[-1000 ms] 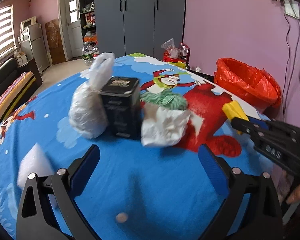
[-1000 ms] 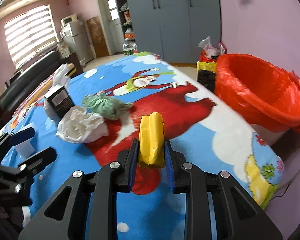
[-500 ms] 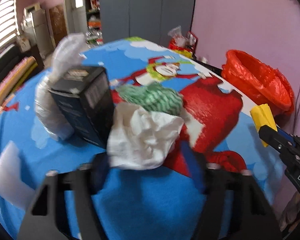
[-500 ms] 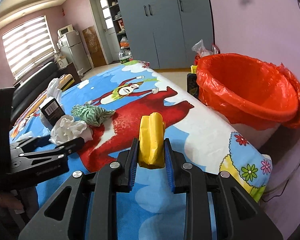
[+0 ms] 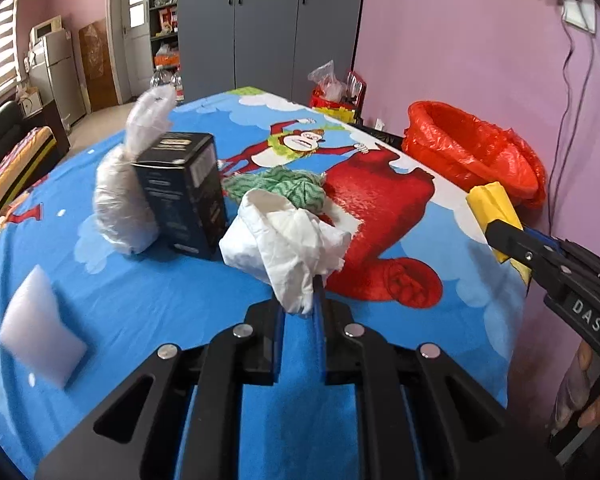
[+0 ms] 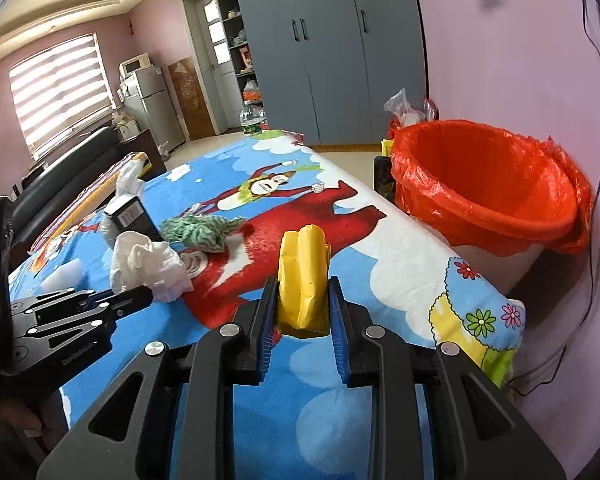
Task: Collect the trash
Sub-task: 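Carry both items to the orange bin and open both tools to drop them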
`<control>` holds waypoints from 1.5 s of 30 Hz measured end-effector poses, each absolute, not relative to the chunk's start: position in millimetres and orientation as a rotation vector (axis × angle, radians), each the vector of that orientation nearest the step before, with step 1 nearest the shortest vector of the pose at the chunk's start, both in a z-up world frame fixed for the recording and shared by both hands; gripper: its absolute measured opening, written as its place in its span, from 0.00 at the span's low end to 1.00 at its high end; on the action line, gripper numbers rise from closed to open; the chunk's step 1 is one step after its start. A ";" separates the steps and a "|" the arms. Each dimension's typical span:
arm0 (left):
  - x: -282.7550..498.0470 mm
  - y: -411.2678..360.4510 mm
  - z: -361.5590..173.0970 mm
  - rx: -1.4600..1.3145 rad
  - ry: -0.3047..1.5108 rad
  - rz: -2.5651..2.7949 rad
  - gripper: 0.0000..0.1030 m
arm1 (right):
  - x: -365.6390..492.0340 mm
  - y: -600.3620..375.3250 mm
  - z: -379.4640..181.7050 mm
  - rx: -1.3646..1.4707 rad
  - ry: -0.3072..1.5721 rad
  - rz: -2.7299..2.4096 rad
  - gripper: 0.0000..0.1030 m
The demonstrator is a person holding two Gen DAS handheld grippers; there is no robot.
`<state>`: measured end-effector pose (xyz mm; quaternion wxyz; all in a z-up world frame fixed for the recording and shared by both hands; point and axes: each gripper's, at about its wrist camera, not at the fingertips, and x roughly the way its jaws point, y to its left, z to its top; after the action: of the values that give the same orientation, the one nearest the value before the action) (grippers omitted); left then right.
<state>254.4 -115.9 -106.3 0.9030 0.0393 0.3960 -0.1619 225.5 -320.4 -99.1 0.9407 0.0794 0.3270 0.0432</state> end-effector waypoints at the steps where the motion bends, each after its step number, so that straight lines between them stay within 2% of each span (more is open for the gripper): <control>1: 250.4 -113.7 -103.8 0.082 0.813 -0.334 0.12 | 222.2 -318.9 -96.9 0.158 0.664 0.089 0.24; 10: 222.3 -106.3 -69.7 0.097 0.718 -0.357 0.12 | 205.8 -320.8 -78.6 0.153 0.625 0.076 0.24; 21: 210.7 -148.5 -35.4 0.186 0.610 -0.449 0.12 | 193.7 -366.0 -61.6 0.198 0.559 -0.007 0.24; 45: 271.1 -283.6 -5.4 0.261 0.549 -0.709 0.12 | 220.4 -476.0 -63.3 0.269 0.500 -0.174 0.24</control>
<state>271.1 -283.6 -5.4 0.8929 0.1257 0.2647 -0.3420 220.4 -476.0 -63.3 0.9562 0.1324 0.2464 -0.0858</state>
